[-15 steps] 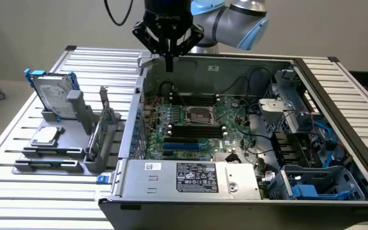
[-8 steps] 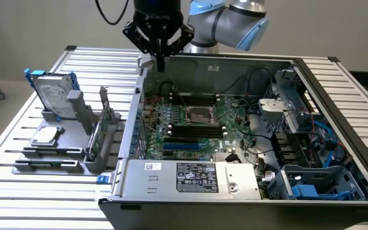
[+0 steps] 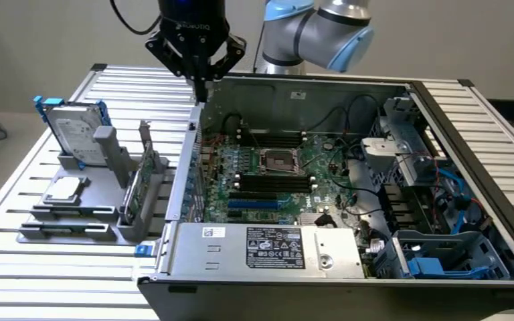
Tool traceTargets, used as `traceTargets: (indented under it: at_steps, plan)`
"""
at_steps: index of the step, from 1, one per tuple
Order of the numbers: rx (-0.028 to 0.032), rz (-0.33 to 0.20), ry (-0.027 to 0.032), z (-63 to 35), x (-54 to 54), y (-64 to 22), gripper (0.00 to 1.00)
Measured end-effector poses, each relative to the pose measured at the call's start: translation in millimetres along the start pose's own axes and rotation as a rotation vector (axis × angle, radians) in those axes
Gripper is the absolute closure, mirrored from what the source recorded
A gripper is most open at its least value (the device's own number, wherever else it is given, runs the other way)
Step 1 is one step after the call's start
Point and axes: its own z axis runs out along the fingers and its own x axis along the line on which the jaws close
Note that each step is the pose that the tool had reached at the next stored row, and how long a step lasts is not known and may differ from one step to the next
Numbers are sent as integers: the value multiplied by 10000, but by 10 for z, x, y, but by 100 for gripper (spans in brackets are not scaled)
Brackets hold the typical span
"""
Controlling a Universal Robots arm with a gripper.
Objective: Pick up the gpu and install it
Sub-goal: 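Reach for the gpu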
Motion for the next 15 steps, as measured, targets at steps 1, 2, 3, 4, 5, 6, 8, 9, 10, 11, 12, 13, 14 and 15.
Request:
traceTargets:
  at_steps: [1,2,3,4,5,6,8,9,10,11,12,13,14,15]
  plan:
    - [12,2,31,6,40,-3,89]
    - [25,2,64,13,81,-7,89]
    - [38,3,96,19,121,-10,89]
    - [51,6,129,25,161,-13,89]
    - [65,7,161,31,201,-17,89]
    - [86,9,204,36,237,-20,89]
    - [178,15,360,37,275,-22,89]
    - [229,19,443,38,293,-24,89]
    - [279,23,527,39,311,-25,89]
    - [330,27,611,40,330,-26,89]
    - [382,30,694,40,348,-28,89]
    - [428,35,768,41,369,-29,89]
    - [477,37,825,43,394,-31,89]
    - [514,40,854,47,424,-35,89]
